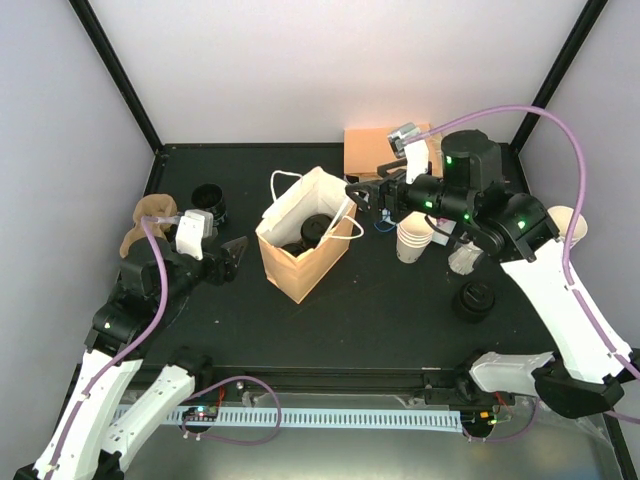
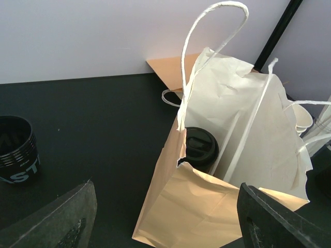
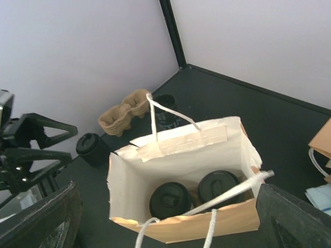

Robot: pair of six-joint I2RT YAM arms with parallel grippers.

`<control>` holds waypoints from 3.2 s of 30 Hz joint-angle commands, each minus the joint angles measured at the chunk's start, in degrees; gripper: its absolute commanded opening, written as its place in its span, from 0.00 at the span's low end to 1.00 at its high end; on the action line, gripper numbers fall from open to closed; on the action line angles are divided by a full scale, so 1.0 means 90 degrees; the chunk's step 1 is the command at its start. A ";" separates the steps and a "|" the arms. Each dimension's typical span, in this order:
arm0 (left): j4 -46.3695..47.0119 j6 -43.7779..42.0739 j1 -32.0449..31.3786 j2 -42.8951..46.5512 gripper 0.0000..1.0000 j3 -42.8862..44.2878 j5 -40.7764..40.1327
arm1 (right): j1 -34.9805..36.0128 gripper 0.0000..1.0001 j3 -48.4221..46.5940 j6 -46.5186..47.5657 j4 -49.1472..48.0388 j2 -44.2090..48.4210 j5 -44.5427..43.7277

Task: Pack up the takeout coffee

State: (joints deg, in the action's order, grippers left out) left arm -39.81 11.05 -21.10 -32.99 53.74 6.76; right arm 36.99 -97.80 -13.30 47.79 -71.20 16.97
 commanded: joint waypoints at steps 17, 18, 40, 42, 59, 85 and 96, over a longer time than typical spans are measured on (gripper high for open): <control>0.0239 0.1201 -0.0027 0.0661 0.84 -0.1102 -0.0537 | 0.0014 0.92 0.5562 0.0655 -0.3034 0.3631 -0.1974; 0.0303 0.1359 -0.0028 0.0784 0.88 -0.1260 -0.0714 | 0.0019 0.92 0.5904 0.0668 -0.3312 0.3962 -0.2004; 0.2826 0.1310 -0.0028 0.1409 0.99 -0.3691 -0.2624 | 0.0008 1.00 0.9597 0.0977 -0.5731 0.5878 -0.4571; 0.2969 0.1290 -0.0028 0.1366 0.99 -0.3791 -0.2723 | 0.0007 1.00 0.9598 0.1085 -0.5801 0.5689 -0.4640; 0.6062 -0.0575 0.0144 -0.0363 0.99 -0.4481 -0.4307 | -0.2574 1.00 1.0707 0.1554 -0.9250 0.4008 -0.3125; 0.8085 -0.0827 0.1640 -0.2025 0.99 -0.4888 -0.2865 | -0.3300 1.00 0.9719 0.1870 -1.0365 0.1455 -0.2300; 0.7834 -0.0653 0.1641 -0.2042 0.99 -0.4711 -0.2822 | -0.3295 1.00 0.9545 0.1611 -0.9586 0.2006 -0.2617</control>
State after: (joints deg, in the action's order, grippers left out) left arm 31.16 3.57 -6.74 -52.86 9.50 -20.08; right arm 7.62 -11.55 3.46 -40.05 -56.21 -5.23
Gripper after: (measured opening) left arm 0.988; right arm 1.000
